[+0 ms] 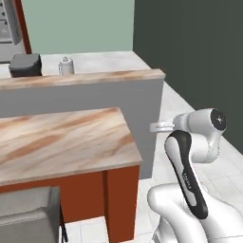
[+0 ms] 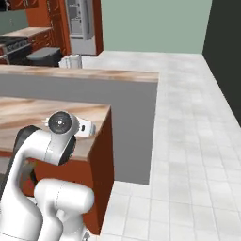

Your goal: Place the cold items (peach and lime) from the fridge in one tupperware on the dining counter. Place the warm items (kebab skewer and hot dog) in the stove area in another tupperware.

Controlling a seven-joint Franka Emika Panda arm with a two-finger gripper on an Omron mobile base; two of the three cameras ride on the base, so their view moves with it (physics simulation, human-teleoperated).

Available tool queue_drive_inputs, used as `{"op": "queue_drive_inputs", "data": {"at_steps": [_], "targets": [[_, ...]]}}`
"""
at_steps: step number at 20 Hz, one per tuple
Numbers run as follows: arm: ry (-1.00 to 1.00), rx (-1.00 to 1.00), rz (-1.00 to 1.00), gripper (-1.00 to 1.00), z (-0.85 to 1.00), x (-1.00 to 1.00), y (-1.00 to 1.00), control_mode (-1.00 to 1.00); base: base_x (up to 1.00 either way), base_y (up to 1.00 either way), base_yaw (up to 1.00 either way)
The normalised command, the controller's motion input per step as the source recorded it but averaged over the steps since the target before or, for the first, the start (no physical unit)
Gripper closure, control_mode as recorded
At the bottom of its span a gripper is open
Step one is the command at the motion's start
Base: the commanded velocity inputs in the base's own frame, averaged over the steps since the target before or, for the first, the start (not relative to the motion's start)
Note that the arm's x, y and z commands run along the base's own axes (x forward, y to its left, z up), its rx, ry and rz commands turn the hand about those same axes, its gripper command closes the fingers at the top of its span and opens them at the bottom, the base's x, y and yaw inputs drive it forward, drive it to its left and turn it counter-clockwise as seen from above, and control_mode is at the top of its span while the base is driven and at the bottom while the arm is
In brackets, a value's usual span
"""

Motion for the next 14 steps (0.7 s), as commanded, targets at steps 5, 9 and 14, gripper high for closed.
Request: {"op": "queue_drive_inputs", "data": {"at_steps": [5,9,14], "targets": [[0.00,0.00,0.00,-1.00,0.00,0.00,0.00,1.00,0.69,-1.00,0.02],[0.00,0.00,0.00,-1.00,0.00,0.00,0.00,1.00,0.69,-1.00,0.05],[0.00,0.00,0.00,-1.00,0.00,0.00,0.00,1.00,0.82,-1.00,0.07]]}}
